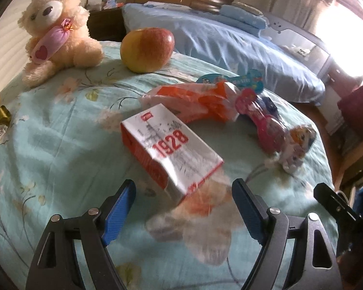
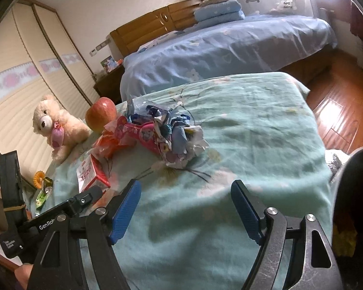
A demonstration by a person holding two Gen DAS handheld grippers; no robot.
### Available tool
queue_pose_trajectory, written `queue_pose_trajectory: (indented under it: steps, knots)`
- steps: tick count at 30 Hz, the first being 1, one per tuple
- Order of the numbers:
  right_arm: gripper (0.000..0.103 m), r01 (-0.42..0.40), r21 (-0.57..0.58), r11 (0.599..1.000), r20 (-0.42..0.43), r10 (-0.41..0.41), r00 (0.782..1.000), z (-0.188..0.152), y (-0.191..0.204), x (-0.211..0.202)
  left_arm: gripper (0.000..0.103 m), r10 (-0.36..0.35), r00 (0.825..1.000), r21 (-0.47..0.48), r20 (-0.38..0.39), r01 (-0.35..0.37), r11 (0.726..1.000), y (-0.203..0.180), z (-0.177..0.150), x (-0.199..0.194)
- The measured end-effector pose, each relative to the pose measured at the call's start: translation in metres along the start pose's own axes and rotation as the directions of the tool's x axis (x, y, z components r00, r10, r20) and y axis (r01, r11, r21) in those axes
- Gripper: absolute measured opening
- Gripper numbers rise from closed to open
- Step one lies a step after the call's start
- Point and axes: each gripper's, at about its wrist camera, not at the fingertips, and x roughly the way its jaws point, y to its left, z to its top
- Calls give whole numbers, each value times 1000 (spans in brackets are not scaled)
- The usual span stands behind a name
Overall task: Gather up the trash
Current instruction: 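Grasp the white-and-red milk carton with the left tool while the right tool grasps a crumpled printed wrapper, then carry the milk carton and printed wrapper over the black bin with both tools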
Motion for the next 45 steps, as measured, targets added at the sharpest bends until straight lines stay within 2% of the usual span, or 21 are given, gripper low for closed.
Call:
queue_pose_trajectory:
  steps: [5,11,14,15,16,17,20,22,32,45]
  knots:
    - [78,-13,-15,1000,-28,13,1000,11,5,21,82,28,999,-26,-16,-28,999,-3,13,19]
    - [78,-7,-27,1000,-41,6,999,22,10,46,83,82,996,-7,-23,-82,997,-9,23,34]
    - [76,11,-29,1000,-39,-12,999,24,9,50,74,97,995,16,-14,-96,995,-10,22,35]
    - [73,14,-27,1000,-37,-15,999,25,9,50,68,108,994,30,-8,-108,994,-10,21,35]
    - [60,25,-29,999,-33,-26,999,25,9,50,59,114,993,40,-3,-114,993,-11,20,35]
    - [40,47,-35,998,-30,-48,998,24,9,49,55,115,993,53,5,-115,992,-12,19,34]
    - [28,53,-44,998,-23,-54,998,22,7,46,49,98,995,85,17,-99,991,-15,12,27]
    - [25,51,-51,997,-17,-52,999,21,9,40,48,76,997,95,14,-77,993,-14,8,24]
    - [23,40,-16,999,-5,-40,999,-5,2,6,48,-38,999,183,10,36,982,-19,-25,-7]
    - [23,65,19,998,59,-66,996,-28,-15,-53,48,-178,984,320,13,164,933,-52,-55,-45]
